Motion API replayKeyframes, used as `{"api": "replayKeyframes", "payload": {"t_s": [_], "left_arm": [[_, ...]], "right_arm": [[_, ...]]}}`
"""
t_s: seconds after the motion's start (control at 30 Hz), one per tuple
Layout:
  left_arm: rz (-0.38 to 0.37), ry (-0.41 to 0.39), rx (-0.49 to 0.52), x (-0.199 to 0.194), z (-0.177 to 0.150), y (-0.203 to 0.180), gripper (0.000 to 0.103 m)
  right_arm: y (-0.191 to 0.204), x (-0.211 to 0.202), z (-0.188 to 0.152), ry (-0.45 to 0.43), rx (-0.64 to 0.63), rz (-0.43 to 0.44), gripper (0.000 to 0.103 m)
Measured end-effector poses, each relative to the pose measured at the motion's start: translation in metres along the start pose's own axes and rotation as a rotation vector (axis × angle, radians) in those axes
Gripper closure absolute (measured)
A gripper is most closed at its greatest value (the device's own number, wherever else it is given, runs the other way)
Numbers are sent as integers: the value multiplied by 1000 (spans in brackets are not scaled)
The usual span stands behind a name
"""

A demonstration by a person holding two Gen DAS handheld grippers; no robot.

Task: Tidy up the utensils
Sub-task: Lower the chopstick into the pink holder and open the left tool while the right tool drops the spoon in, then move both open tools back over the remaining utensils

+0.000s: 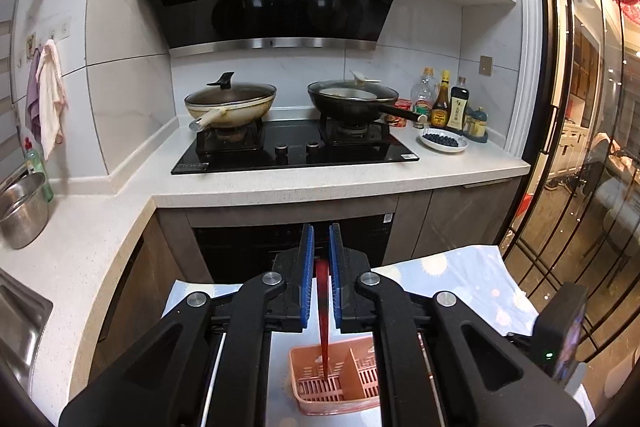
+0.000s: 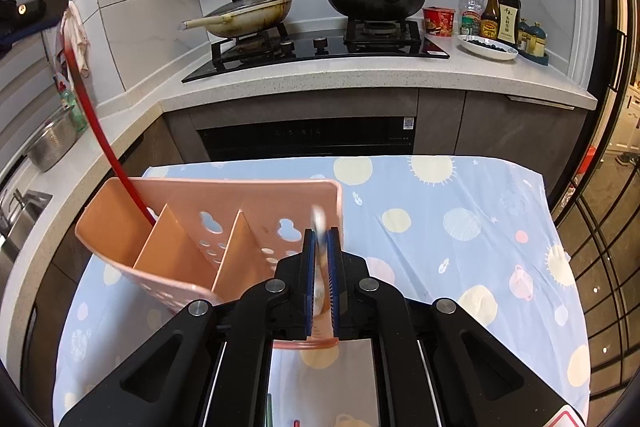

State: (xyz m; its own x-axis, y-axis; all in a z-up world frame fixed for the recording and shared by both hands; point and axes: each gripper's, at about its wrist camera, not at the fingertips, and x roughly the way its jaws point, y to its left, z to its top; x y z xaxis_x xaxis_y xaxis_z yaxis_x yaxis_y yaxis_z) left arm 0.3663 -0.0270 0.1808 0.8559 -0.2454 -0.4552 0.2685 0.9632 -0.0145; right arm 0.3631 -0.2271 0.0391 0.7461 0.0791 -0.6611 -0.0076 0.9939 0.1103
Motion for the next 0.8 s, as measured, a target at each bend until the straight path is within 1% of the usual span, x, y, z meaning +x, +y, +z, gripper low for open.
{"api": "replayKeyframes", "payload": {"t_s": [0.07, 0.13, 0.17, 0.2, 0.23, 0.27, 0.3, 0.37, 0.47, 0.53, 0.6, 0.73, 0.8], "left_arm": [[1, 5, -3, -3, -6, 0, 92], [0, 6, -12, -6, -9, 3, 81], [7, 2, -15, -10, -11, 3, 77], [16, -3, -17, -14, -13, 3, 64], [32, -13, -18, -19, -14, 3, 45], [58, -28, -20, -26, -16, 2, 34], [83, -54, -16, -35, -19, -1, 26], [92, -75, 5, -50, -25, -5, 26], [77, -77, 11, -74, -40, -6, 25], [74, -79, 11, -91, -53, -7, 20], [67, -76, 7, -106, -70, -5, 18], [58, -39, -2, -129, -109, -2, 17], [54, -3, -18, -137, -131, -1, 17]], "right_arm": [[-1, -10, -2, -24, 5, -7, 83], [-4, -21, -3, -39, 17, -3, 82], [-6, -27, -3, -48, 25, 0, 80], [-8, -34, -5, -58, 31, 1, 78], [-9, -41, -6, -67, 37, 2, 74], [-10, -49, -9, -77, 42, 3, 71], [-11, -57, -12, -84, 45, 6, 70], [-11, -74, -19, -100, 46, 11, 66], [-9, -100, -36, -119, 40, 6, 59], [-8, -116, -50, -120, 35, 5, 58], [-6, -130, -67, -123, 25, -12, 57], [-3, -150, -107, -96, 10, -53, 56], [-3, -155, -128, -70, 5, -64, 56]]}}
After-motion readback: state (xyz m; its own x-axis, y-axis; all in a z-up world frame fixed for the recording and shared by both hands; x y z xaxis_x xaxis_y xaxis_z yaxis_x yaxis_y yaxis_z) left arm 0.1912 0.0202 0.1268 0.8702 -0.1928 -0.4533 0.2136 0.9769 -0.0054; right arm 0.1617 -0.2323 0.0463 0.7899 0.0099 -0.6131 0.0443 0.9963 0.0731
